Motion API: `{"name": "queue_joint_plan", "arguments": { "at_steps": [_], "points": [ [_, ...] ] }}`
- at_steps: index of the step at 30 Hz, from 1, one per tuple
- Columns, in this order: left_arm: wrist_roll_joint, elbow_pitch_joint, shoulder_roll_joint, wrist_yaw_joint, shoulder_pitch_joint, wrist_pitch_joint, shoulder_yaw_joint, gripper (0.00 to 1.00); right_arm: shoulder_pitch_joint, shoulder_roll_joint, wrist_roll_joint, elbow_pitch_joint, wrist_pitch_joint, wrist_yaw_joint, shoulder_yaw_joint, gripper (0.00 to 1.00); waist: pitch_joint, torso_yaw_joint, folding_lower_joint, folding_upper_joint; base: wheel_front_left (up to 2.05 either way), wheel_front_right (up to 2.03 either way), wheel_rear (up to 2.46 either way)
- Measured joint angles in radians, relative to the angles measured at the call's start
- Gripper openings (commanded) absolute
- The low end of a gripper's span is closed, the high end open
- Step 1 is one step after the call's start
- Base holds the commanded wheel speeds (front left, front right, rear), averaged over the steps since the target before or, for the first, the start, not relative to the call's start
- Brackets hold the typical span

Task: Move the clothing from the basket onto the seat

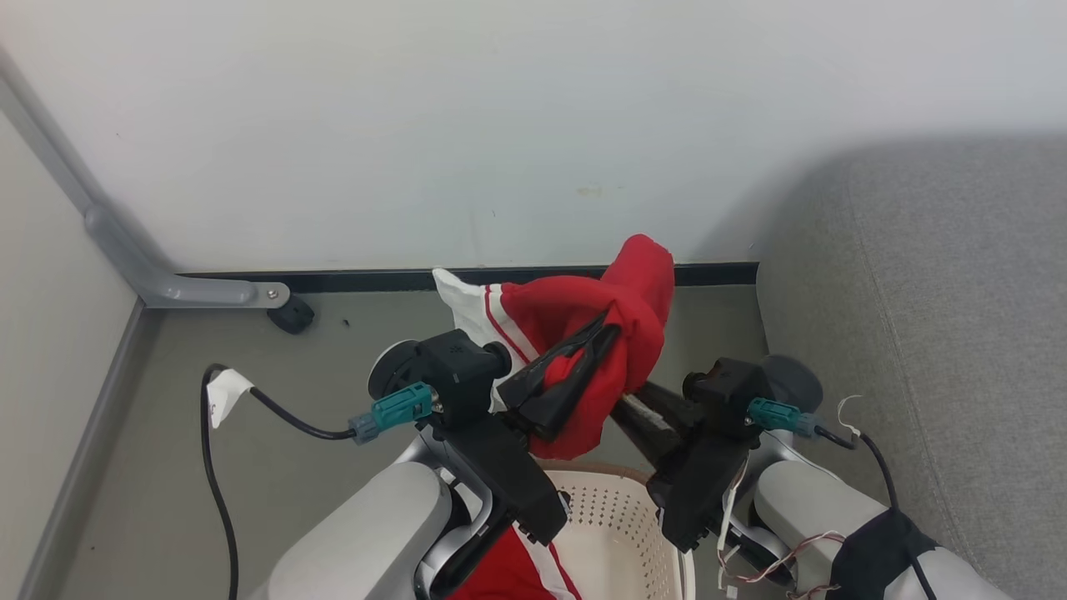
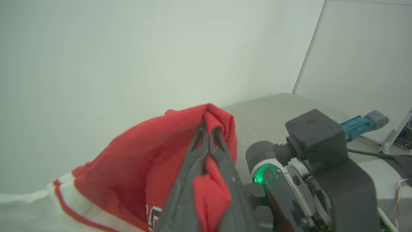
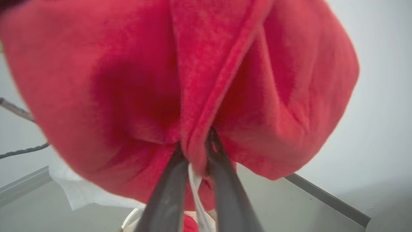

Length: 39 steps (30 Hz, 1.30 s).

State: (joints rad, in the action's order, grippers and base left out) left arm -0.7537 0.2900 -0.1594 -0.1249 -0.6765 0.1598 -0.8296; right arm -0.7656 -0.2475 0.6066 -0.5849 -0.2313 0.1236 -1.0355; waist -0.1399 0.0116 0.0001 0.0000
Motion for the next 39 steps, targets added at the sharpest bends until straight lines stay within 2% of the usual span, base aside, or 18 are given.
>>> {"name": "queue_joint_plan", "arguments": {
  "at_steps": [8,15,16,17,18,19,33,39],
  "points": [
    [-0.006,0.031,-0.032,0.0,0.005,0.001,0.02,0.0,-0.001,0.003,0.053,-0.021,-0.009,0.0,-0.017,0.0,0.009,-0.008,-0.0001,0.0,0.0,0.0,0.0],
    [-0.011,0.054,-0.061,0.002,0.016,0.002,0.042,0.0,0.039,-0.029,0.109,0.004,-0.018,0.0,0.027,0.0,0.02,-0.04,0.0,0.0,0.0,0.0,0.0],
    [-0.011,0.055,-0.063,0.002,0.02,0.005,0.043,0.1,0.041,-0.035,0.114,0.007,-0.018,0.0,0.035,0.0,0.021,-0.046,0.0,0.0,0.0,0.0,0.0],
    [-0.011,0.055,-0.064,0.002,0.027,0.008,0.043,0.34,0.043,-0.042,0.119,0.014,-0.018,0.0,0.046,0.0,0.022,-0.052,0.0,0.0,0.0,0.0,0.0],
    [-0.011,0.055,-0.064,0.002,0.033,0.008,0.041,0.63,0.043,-0.05,0.125,0.023,-0.018,0.0,0.057,0.0,0.024,-0.059,-0.0001,0.0,0.0,0.0,0.0],
    [-0.011,0.054,-0.065,0.002,0.037,0.008,0.04,1.0,0.043,-0.057,0.133,0.031,-0.018,0.0,0.07,0.0,0.025,-0.066,0.0,0.0,0.0,0.0,0.0],
    [-0.011,-0.022,-0.094,0.011,0.093,0.016,0.03,1.0,0.12,-0.135,0.161,0.145,-0.018,-0.002,0.269,0.0,0.037,-0.186,-0.0001,0.0,0.0,0.0,0.0],
    [-0.008,-0.067,-0.116,0.012,0.113,0.021,0.022,1.0,0.165,-0.172,0.167,0.249,-0.018,-0.029,0.377,0.0,0.031,-0.246,-0.0001,0.0,0.0,0.0,0.0]
  ]
}}
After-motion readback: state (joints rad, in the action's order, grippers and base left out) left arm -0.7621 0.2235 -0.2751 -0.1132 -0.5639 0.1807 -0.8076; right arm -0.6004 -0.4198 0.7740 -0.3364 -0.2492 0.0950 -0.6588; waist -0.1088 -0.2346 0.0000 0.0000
